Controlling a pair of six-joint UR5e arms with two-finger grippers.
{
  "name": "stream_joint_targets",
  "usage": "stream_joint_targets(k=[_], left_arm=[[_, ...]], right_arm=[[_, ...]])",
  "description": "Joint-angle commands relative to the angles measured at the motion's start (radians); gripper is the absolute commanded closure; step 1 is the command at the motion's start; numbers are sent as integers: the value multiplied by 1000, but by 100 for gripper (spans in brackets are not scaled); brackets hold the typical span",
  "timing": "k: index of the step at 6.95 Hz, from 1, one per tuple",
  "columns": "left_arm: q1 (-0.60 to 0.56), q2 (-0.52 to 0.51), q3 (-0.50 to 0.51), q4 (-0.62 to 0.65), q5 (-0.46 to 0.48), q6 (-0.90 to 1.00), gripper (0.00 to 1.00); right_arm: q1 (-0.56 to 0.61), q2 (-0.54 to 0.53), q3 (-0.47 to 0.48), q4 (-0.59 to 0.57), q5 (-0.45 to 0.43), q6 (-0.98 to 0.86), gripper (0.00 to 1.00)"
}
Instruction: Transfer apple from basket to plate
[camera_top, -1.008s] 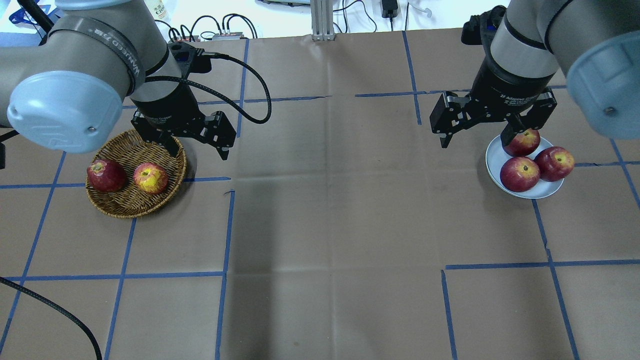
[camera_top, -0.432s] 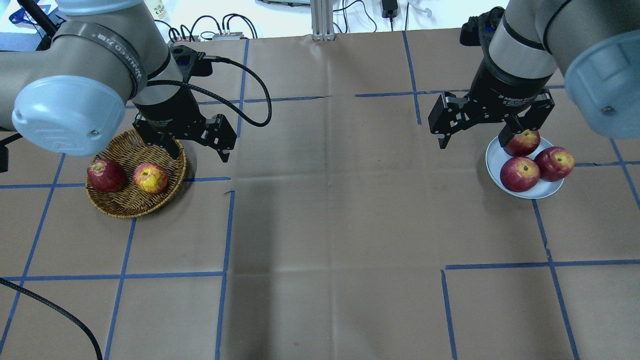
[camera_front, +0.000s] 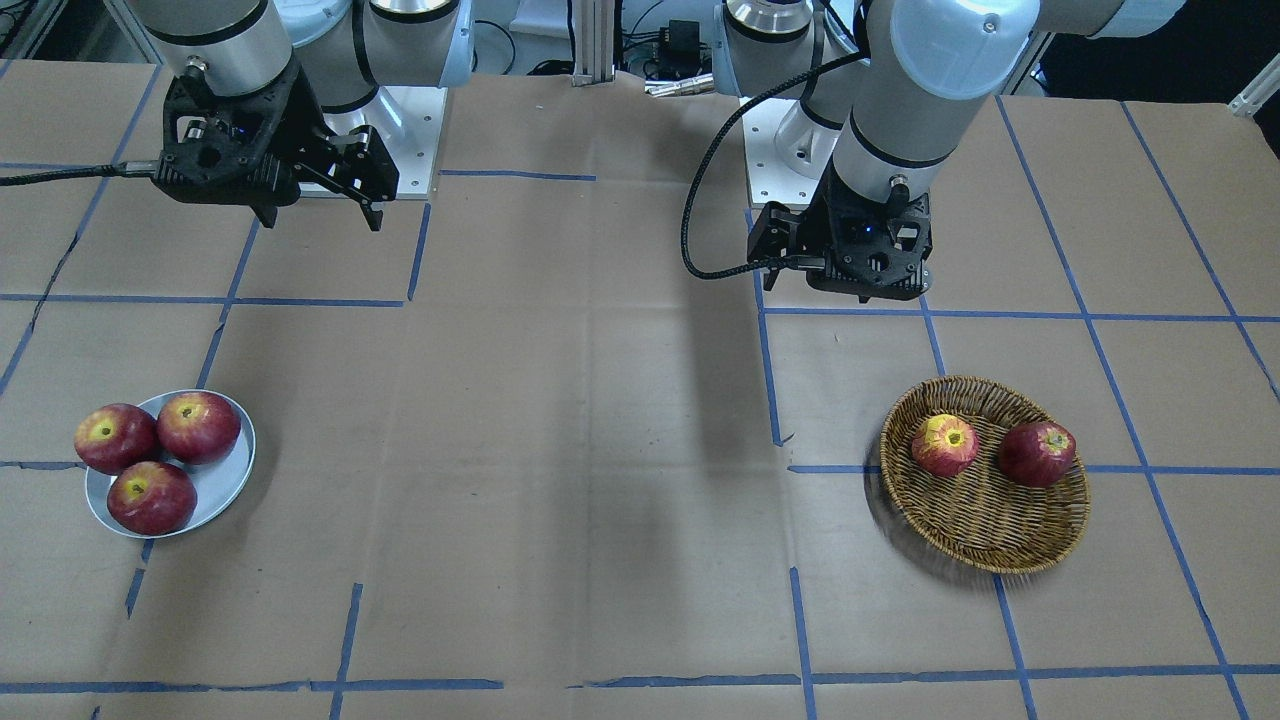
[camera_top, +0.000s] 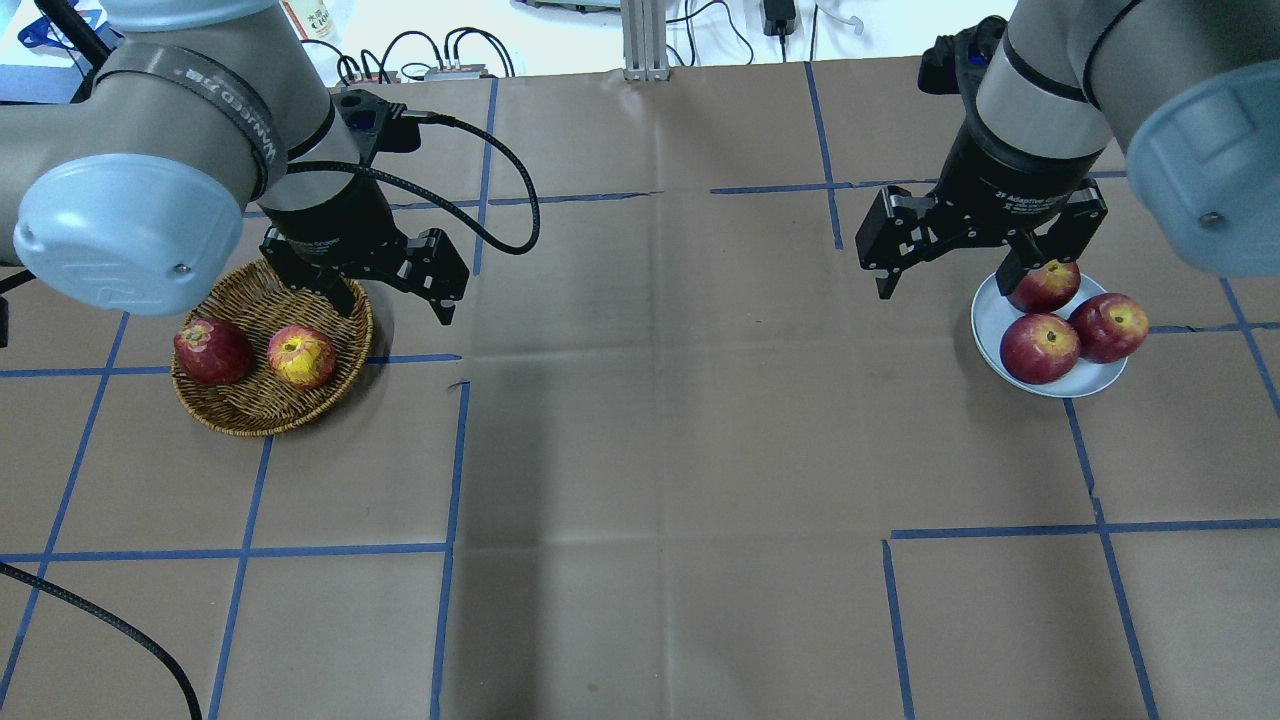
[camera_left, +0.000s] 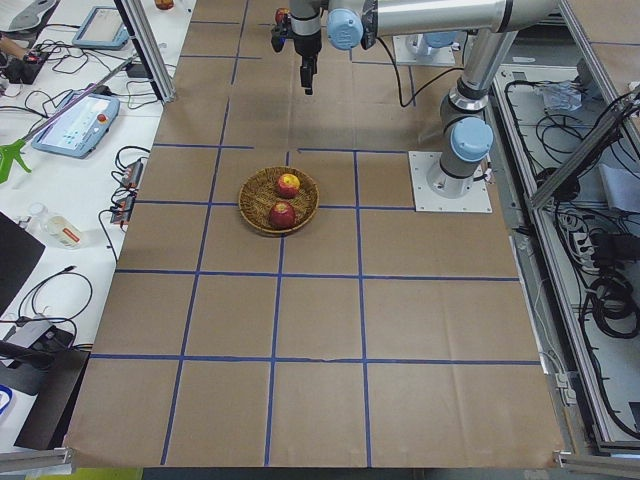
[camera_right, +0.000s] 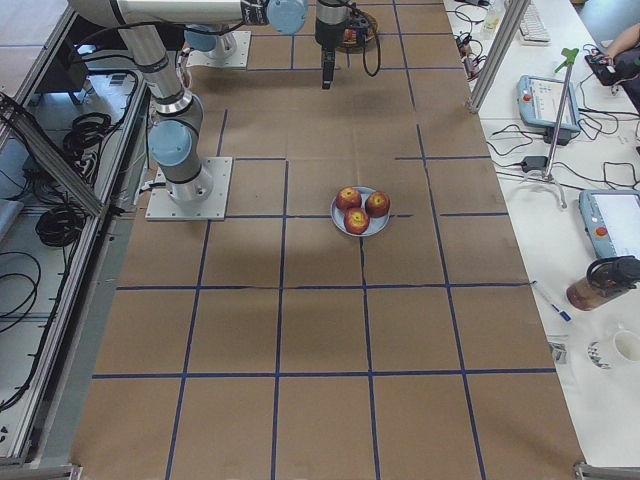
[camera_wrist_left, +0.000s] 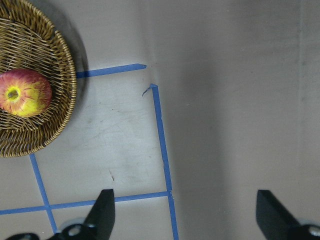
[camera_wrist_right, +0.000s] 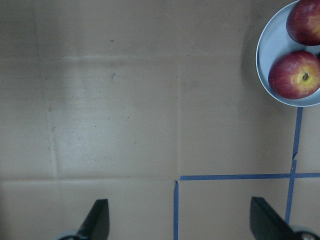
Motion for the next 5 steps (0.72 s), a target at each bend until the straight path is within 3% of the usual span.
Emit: stream_joint_targets(k=[1, 3, 5], left_arm=[[32, -6, -4, 1, 8, 125, 1], [162, -34, -60, 47, 4, 251, 1], [258, -43, -184, 273, 10, 415, 1]], right_arm=[[-1, -1, 17, -1, -6, -2, 0], [-1, -4, 55, -40, -12, -1, 0], [-1, -4, 46, -41, -12, 1, 0]])
